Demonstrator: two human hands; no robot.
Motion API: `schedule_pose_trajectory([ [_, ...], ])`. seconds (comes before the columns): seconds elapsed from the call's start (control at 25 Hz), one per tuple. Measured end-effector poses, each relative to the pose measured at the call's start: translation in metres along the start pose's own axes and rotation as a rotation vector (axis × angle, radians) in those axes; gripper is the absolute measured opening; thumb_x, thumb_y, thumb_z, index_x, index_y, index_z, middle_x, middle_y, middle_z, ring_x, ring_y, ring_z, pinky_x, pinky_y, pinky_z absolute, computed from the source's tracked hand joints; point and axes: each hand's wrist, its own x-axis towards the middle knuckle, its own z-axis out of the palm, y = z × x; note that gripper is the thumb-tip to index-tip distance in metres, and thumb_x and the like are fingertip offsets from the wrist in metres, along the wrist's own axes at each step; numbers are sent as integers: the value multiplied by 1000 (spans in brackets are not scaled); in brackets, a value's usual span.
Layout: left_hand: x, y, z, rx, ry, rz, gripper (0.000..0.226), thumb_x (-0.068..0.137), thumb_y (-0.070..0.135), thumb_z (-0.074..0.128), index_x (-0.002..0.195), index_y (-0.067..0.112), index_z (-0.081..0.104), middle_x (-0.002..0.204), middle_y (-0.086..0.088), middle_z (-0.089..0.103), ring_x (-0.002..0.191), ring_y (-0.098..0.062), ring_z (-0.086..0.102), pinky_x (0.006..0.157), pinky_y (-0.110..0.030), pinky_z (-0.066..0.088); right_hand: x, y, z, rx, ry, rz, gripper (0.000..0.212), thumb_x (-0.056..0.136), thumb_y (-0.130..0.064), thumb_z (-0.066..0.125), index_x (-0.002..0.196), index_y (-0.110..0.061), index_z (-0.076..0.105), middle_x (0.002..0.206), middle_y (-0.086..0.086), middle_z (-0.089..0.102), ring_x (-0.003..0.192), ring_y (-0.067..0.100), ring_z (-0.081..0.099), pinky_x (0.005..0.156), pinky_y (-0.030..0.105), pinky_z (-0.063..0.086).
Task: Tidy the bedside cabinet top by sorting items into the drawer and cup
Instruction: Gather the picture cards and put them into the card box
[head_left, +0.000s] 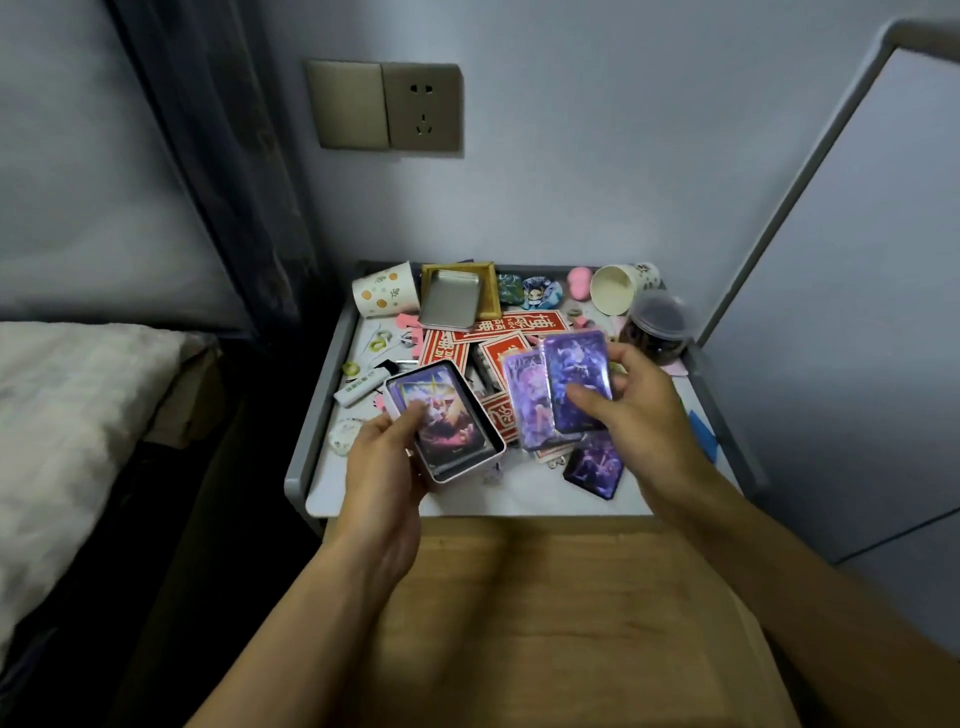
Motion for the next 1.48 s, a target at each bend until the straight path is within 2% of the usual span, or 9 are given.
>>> schedule_pose_trajectory([
  [0.16, -10, -23, 14, 126, -104, -16, 32, 96, 23, 59, 122, 4, 58, 99, -11, 76, 84, -25, 74, 77, -44, 57, -10, 10, 5, -11, -143, 24, 28, 87, -1, 67, 104, -22, 60, 94, 1, 75, 82, 14, 74, 67, 31, 61],
  [0.28, -19, -34, 19, 148, -170, -38, 31, 96, 21, 59, 121, 4, 57, 101, -12, 75, 85, -25, 74, 70, -38, 60, -12, 18, 9, -43, -162, 64, 30, 85, -2, 70, 106, -20, 60, 101, 2, 73, 87, 14, 73, 75, 36, 61],
  [0.44, -22, -38, 21, 124, -179, -81, 35, 94, 19, 60, 124, 1, 55, 103, -15, 75, 86, -27, 74, 77, -43, 59, -15, 22, 10, -61, -162, 108, 31, 85, -5, 71, 112, -17, 60, 103, 1, 73, 89, 15, 72, 78, 40, 60],
  [0.64, -23, -41, 21, 93, -159, -74, 36, 94, 17, 61, 124, 0, 54, 102, -16, 75, 84, -28, 74, 73, -41, 60, -19, 26, 16, -94, -147, 101, 32, 82, -10, 75, 107, -23, 59, 105, -5, 71, 91, 8, 70, 79, 35, 60],
  [0.76, -22, -42, 22, 82, -126, -61, 32, 96, 16, 59, 124, 0, 55, 101, -15, 75, 83, -28, 74, 67, -37, 61, -22, 26, 19, -315, -108, -16, 37, 77, -19, 80, 96, -35, 54, 96, -15, 63, 87, 1, 64, 75, 27, 59],
  [0.92, -22, -44, 21, 56, -137, -62, 34, 94, 16, 61, 123, 1, 55, 104, -17, 74, 85, -28, 73, 70, -39, 61, -28, 33, 27, -395, -68, -104, 54, 78, -23, 79, 113, -41, 43, 98, -17, 53, 92, 2, 57, 68, 16, 54],
  [1.0, -21, -45, 20, 57, -155, -68, 32, 94, 15, 61, 121, -1, 58, 104, -19, 73, 84, -28, 73, 67, -39, 61, -33, 39, 33, -476, -69, -191, 56, 83, -26, 74, 123, -44, 40, 106, -20, 47, 98, -2, 51, 70, 8, 46],
  [1.24, -15, -42, 13, 52, -196, -103, 31, 92, 17, 60, 116, -3, 63, 102, -22, 73, 80, -28, 73, 68, -41, 60, -30, 41, 29, -772, -198, -321, 65, 90, -46, 59, 148, -28, 34, 132, -13, 25, 129, 7, 22, 106, 26, 31],
  [1.48, -10, -38, 5, 79, -245, -150, 46, 81, 22, 70, 118, -4, 61, 101, -22, 73, 79, -29, 73, 62, -38, 59, -24, 36, 14, -847, -437, -349, 81, 88, -55, 57, 154, -30, 17, 160, -19, 8, 143, -4, 1, 113, 22, 6],
])
